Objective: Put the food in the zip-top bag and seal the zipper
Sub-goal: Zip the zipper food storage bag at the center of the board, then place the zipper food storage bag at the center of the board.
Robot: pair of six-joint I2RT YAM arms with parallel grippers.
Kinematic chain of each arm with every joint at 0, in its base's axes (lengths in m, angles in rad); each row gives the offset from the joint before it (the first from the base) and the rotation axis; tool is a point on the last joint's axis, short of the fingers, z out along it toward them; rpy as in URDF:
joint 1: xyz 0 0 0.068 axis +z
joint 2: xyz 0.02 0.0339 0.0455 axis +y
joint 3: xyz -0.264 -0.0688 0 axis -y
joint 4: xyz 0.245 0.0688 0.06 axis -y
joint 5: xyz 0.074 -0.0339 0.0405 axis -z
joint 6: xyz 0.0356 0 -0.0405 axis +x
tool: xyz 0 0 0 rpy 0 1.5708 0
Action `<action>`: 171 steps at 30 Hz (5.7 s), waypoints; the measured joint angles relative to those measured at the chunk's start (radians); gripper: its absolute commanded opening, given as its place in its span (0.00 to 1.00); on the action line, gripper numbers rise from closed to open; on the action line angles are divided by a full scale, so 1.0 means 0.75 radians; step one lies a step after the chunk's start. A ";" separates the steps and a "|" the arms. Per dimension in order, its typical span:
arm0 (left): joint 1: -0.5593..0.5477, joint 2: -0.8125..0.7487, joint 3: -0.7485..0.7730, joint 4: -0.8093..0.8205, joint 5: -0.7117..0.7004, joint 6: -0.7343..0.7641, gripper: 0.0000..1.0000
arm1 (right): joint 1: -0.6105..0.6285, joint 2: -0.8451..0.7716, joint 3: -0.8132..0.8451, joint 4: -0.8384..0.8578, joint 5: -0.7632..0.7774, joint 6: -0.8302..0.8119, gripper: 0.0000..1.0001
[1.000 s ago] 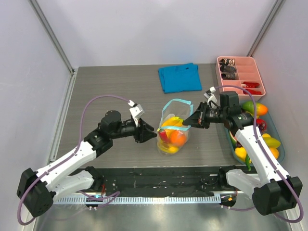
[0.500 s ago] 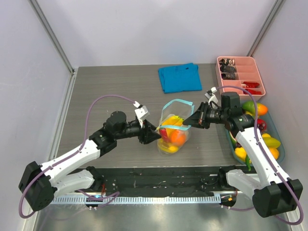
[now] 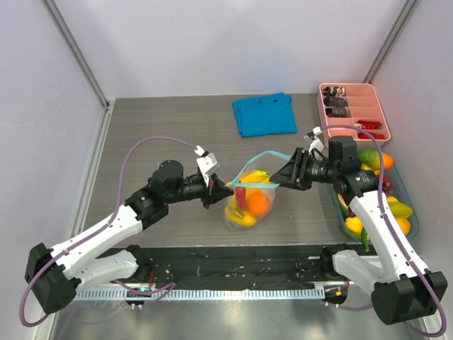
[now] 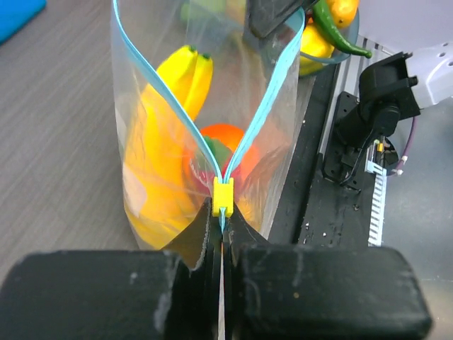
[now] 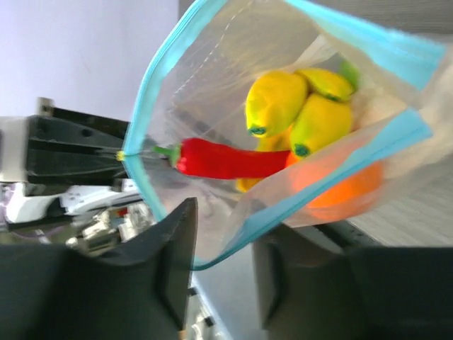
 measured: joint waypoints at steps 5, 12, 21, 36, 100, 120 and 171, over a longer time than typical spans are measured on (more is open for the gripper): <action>-0.001 -0.013 0.113 -0.144 0.037 0.093 0.00 | 0.000 0.030 0.217 -0.219 0.104 -0.392 0.71; -0.001 0.019 0.126 -0.216 0.098 0.176 0.00 | 0.000 0.038 0.466 -0.298 0.111 -1.083 0.74; -0.001 0.031 0.143 -0.247 0.166 0.299 0.00 | 0.107 -0.254 0.172 0.195 -0.205 -1.430 0.68; -0.001 -0.004 0.154 -0.319 0.180 0.417 0.00 | 0.688 0.262 0.457 0.000 0.025 -2.084 0.52; -0.004 -0.225 0.095 -0.336 -0.048 0.472 0.00 | 0.636 0.264 0.431 -0.224 0.212 -2.300 0.01; -0.007 -0.272 0.088 -0.408 -0.238 0.467 0.00 | 0.222 0.231 0.395 -0.549 0.194 -2.641 0.01; 0.642 0.526 0.278 -0.395 0.441 0.716 0.01 | 0.385 0.473 0.150 -0.153 0.585 -2.501 0.01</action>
